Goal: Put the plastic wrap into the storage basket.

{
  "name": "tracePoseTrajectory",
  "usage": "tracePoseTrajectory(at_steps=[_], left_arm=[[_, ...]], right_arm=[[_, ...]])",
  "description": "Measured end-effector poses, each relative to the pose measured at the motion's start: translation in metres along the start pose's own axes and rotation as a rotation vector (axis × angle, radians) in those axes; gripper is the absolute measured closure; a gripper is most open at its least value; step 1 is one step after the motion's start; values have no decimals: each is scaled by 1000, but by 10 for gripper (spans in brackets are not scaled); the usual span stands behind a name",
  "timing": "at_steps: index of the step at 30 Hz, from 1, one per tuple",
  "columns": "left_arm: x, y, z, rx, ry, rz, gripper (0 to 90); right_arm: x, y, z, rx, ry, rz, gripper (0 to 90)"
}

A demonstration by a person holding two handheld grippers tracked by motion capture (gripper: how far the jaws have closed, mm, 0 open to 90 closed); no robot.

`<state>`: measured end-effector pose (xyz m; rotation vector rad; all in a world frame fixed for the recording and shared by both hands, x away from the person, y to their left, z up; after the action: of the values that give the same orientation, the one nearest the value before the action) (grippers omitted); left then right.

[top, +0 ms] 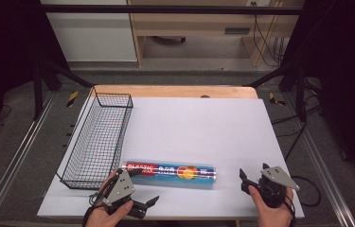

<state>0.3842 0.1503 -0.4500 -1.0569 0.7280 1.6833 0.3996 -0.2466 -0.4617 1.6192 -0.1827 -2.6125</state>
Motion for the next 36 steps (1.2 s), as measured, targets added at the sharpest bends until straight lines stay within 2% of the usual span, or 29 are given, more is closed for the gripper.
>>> tracePoseTrajectory(at_steps=[1, 3, 4, 5, 6, 7, 8, 9, 12, 14, 16, 17, 18, 22, 26, 30, 36], left_arm=[[-3, -1, 1, 4, -16, -23, 35], [-9, -4, 1, 19, -22, -37, 35], [-9, -4, 1, 19, -22, -37, 34], [-19, -9, 1, 41, -21, -36, 35], [-19, -9, 1, 41, -21, -36, 35], [-31, -17, -1, 32, -58, -67, 35], [-31, -17, -1, 32, -58, -67, 35], [-44, -26, -2, 28, -115, -124, 37], [-62, -36, -12, 67, -187, -162, 36], [-67, -39, -16, 83, -195, -168, 37], [-73, -43, -28, 158, -240, -165, 43], [-74, -46, -39, 189, -293, -171, 60], [-74, -48, -47, 180, -324, -177, 61], [-66, -52, -66, 266, -392, -165, 62], [-52, -56, -80, 301, -495, -179, 65], [-44, -60, -85, 302, -552, -192, 82], [-38, -65, -89, 297, -586, -196, 114]], right_arm=[[0, 0, -2, -8, -8, -4, 197], [-1, 0, -2, -11, -7, -7, 181], [-1, 0, -2, -10, -5, -6, 151], [-1, 1, -2, -4, -1, -12, 132], [-1, 1, -2, -4, -1, -12, 132], [-1, 1, -1, -8, 4, -25, 95], [-1, 1, -1, -15, 3, -28, 89], [-1, 1, -1, -23, 5, -25, 76], [-1, 0, -1, -49, 14, -23, 67], [-1, -1, -1, -57, 21, -20, 68], [-2, -2, -1, -67, 27, -21, 69], [-2, -2, -1, -71, 27, -28, 73], [-2, -2, -1, -72, 28, -31, 72], [-1, -2, -3, -79, 25, -34, 75], [-1, -4, -5, -83, 18, -31, 76], [-1, -7, -5, -90, 19, -18, 80], [0, -8, -6, -97, 9, -19, 81]])
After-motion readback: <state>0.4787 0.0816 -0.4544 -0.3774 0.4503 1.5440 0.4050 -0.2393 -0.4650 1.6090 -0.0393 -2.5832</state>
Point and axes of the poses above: each handheld gripper's, and its own axes: z roughly backward along the jaws, x roughly out of its underside, y roughly to its right, the point moved 3 cm from there along -z, roughly forward along the jaws, and after that the axes turned 13 degrees about x, right-handed, at the moved point
